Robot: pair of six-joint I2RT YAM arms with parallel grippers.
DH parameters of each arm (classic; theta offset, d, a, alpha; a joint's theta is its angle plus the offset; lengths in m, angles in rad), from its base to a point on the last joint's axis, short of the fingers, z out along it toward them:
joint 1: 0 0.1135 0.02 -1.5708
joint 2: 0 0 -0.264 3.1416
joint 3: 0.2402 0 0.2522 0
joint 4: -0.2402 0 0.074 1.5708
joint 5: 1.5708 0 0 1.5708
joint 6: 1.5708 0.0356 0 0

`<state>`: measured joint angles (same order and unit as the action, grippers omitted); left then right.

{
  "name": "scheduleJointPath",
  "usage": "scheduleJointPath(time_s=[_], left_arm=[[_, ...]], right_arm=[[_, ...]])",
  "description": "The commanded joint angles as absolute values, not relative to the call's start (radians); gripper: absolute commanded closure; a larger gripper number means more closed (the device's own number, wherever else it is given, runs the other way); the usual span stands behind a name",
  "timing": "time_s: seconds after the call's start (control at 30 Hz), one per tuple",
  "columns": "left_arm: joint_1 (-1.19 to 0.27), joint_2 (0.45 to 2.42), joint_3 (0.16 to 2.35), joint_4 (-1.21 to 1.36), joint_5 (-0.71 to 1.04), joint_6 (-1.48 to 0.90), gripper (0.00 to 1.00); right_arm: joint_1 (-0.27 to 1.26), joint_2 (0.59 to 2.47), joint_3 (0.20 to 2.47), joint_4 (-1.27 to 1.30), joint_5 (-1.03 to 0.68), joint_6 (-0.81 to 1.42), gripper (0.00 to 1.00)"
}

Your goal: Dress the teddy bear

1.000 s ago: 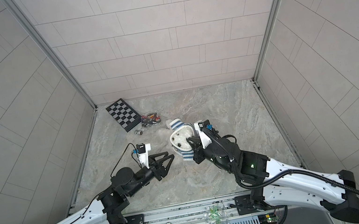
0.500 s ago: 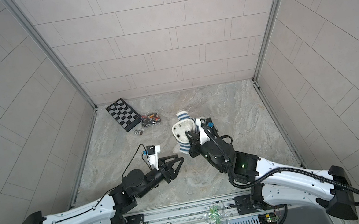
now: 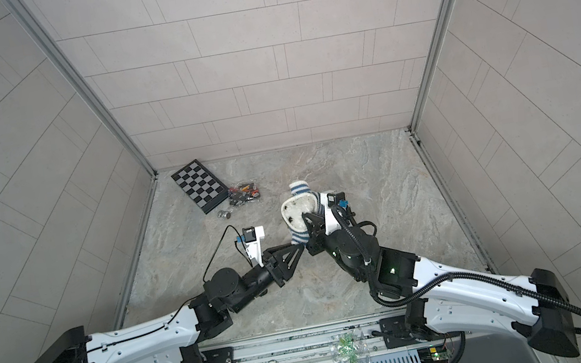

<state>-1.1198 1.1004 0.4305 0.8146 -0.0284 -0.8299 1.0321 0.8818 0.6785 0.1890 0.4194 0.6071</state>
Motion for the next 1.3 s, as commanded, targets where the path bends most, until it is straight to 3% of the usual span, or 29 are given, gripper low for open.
scheduleJointPath(time_s=[0.0, 0.23, 0.37, 0.63, 1.27], left_arm=[[-1.124, 1.119, 0.47, 0.83, -0.04, -0.845, 0.66], [-1.125, 1.148, 0.468, 0.807, -0.037, -0.871, 0.91], [-1.126, 1.154, 0.45, 0.757, -0.034, -0.879, 1.0], [-1.127, 1.198, 0.449, 0.519, -0.079, -0.828, 1.0], [-1.025, 1.378, 0.382, 0.564, -0.176, -0.819, 1.0]], right_arm=[[1.032, 0.864, 0.673, 0.259, 0.44, 0.625, 1.0], [1.032, 0.855, 0.673, 0.254, 0.445, 0.621, 1.0], [1.031, 0.85, 0.676, 0.247, 0.45, 0.616, 1.0], [1.031, 0.844, 0.681, 0.242, 0.453, 0.612, 1.0], [0.999, 0.738, 0.704, 0.134, 0.37, 0.655, 1.0]])
